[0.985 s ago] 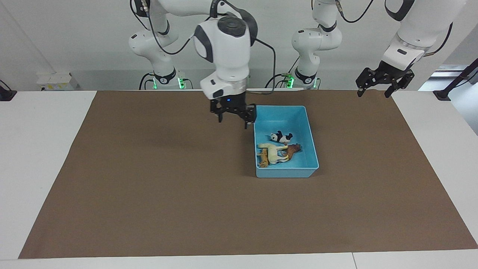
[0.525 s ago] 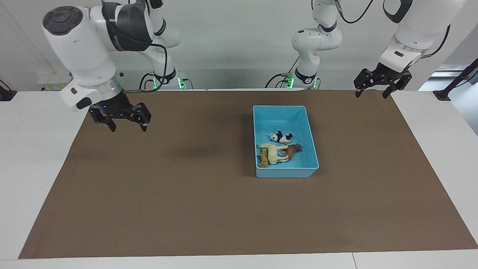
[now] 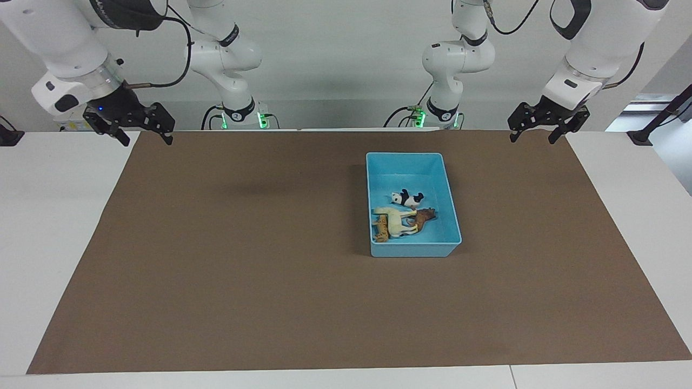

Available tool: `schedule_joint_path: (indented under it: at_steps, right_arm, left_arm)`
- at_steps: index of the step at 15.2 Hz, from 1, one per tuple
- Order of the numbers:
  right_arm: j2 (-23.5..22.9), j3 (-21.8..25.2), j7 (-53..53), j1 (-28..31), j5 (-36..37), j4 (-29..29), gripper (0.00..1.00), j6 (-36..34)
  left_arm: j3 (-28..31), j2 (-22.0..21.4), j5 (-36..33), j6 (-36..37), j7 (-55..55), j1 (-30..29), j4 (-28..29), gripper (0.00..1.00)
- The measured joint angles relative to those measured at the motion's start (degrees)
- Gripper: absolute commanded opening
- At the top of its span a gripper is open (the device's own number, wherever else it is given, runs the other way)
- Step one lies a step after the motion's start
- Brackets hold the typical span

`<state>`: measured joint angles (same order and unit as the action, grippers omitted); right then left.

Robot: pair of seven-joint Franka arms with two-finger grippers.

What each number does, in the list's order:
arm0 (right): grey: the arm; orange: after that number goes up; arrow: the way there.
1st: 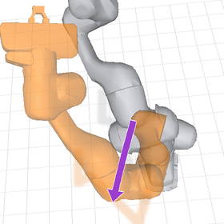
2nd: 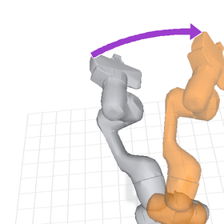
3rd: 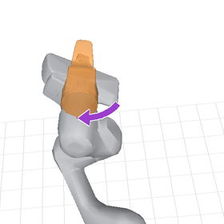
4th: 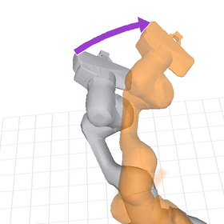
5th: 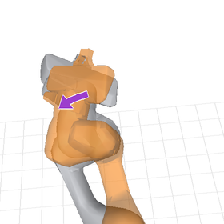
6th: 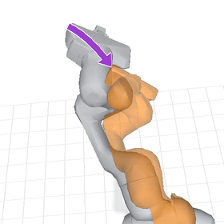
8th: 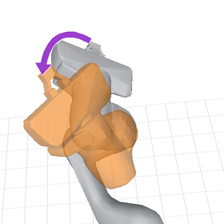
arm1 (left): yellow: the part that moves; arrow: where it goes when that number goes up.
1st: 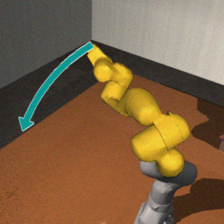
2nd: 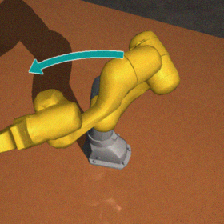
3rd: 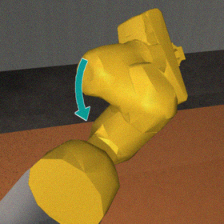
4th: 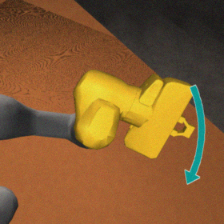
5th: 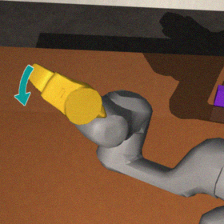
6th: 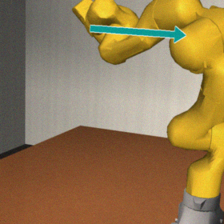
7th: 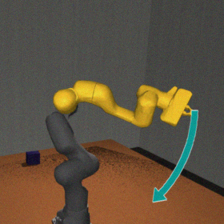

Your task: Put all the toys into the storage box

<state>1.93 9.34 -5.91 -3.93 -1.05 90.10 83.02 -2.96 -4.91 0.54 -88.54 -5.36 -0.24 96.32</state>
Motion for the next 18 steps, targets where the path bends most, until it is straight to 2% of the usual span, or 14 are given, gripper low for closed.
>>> schedule_joint_path:
  at_steps: [2, 4, 6, 11, 18]
  right_arm:
    - [4.6, -3.0, -0.8, 2.9, 0.8, 5.6, 1.00, 1.5]
    - [6.8, -4.5, -1.0, 4.2, 2.7, 8.1, 1.00, 2.7]
    - [6.7, -4.7, -1.4, 4.4, 4.8, 7.2, 1.00, 3.0]
    - [3.1, -4.8, -1.4, 5.1, 4.4, -0.7, 1.00, -0.3]
    - [2.6, -4.9, -1.4, 5.2, 3.7, -1.3, 1.00, -1.6]
  left_arm:
    - [-0.3, -0.1, 0.0, 0.0, 0.0, 0.1, 0.1, 1.00]
    - [-0.4, -0.2, 0.0, 0.0, 0.0, 0.5, 0.1, 1.00]
    - [-0.3, -0.2, 0.0, 0.0, 0.0, 0.7, 0.3, 1.00]
    - [-0.3, -0.2, 0.0, 0.0, 0.0, 0.7, 0.6, 1.00]
    - [-0.3, -0.3, 0.0, 0.0, 0.6, 0.7, 0.7, 1.00]
